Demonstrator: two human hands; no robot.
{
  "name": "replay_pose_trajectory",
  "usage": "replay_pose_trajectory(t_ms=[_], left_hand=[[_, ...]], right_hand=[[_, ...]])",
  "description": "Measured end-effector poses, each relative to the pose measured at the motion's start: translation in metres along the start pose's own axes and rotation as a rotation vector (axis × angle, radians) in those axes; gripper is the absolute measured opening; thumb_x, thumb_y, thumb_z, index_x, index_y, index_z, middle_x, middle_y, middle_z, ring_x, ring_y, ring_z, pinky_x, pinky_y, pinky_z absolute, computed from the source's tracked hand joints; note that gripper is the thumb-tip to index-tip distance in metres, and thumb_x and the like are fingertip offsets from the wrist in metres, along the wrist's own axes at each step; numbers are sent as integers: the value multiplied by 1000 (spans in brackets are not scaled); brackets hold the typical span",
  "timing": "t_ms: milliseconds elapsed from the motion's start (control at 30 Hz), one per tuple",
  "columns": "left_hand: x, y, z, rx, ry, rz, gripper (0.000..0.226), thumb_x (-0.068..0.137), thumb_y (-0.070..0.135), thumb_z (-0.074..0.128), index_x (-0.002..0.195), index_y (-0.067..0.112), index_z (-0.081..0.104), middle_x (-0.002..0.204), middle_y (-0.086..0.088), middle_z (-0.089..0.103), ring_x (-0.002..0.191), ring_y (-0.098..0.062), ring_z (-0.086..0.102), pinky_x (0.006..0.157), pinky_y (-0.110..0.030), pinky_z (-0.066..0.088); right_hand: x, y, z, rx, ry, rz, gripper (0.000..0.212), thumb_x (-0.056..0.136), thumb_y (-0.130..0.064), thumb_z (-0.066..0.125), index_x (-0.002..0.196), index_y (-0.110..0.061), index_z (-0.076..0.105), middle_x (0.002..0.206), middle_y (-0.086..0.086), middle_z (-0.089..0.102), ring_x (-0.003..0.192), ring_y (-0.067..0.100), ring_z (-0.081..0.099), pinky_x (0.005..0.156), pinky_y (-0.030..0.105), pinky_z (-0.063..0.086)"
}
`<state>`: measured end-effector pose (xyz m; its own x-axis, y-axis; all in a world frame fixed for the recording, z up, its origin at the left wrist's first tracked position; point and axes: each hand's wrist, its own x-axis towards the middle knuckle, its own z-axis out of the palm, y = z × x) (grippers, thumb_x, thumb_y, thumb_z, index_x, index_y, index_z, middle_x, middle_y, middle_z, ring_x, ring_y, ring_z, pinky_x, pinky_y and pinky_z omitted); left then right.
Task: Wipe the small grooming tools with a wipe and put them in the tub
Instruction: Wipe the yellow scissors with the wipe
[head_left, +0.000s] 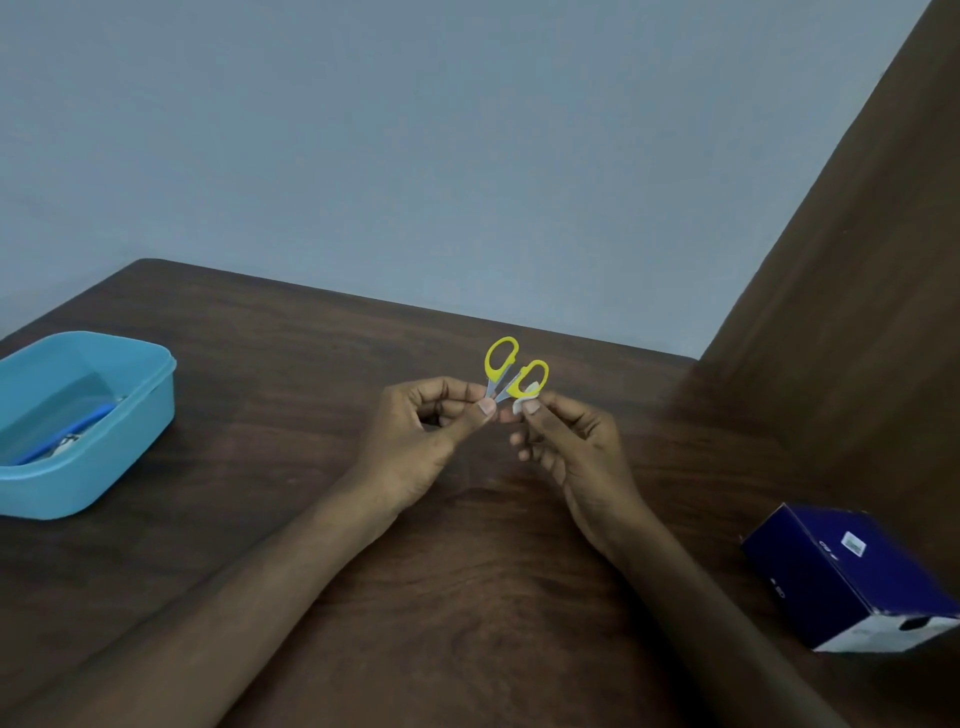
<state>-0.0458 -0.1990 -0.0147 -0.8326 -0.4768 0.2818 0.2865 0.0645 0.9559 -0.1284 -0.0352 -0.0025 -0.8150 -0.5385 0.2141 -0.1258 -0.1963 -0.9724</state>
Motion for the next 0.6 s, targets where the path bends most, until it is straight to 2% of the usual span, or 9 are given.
replay_pose_trajectory(t_ms=[133,233,400,500,600], left_hand=[[-1,0,0,13,9,19,2,92,19,83,94,18,83,90,-19,80,80,-16,64,66,-13,46],[-1,0,1,47,13,53,4,91,19,84,90,22,82,80,-7,80,75,-9,64,68,-14,47],[-2,-3,-1,140,-17,113,6,91,20,85,88,24,81,70,12,76,67,4,64,66,-12,46],[-2,-2,0,157,-39,126,7,92,20,83,88,24,80,68,16,74,64,5,62,63,-10,43],[-1,-4,0,172,-34,127,9,91,22,84,87,28,80,70,13,76,64,4,59,62,-11,42]], right_hand=[[2,0,-1,3,83,-49,27,86,-18,77,111,-9,73,93,9,79,70,15,65,67,25,55],[2,1,-2,-12,97,-78,12,91,-6,75,102,-5,72,90,6,79,71,13,66,66,25,54],[-3,3,10,71,51,37,12,82,-20,78,92,-16,82,91,2,76,74,8,63,65,24,51],[-3,2,13,126,65,51,9,86,-13,76,93,-14,81,90,1,77,73,7,63,64,23,52],[-2,-1,12,203,88,40,12,83,-11,77,95,-11,80,88,3,77,72,7,63,64,22,53]])
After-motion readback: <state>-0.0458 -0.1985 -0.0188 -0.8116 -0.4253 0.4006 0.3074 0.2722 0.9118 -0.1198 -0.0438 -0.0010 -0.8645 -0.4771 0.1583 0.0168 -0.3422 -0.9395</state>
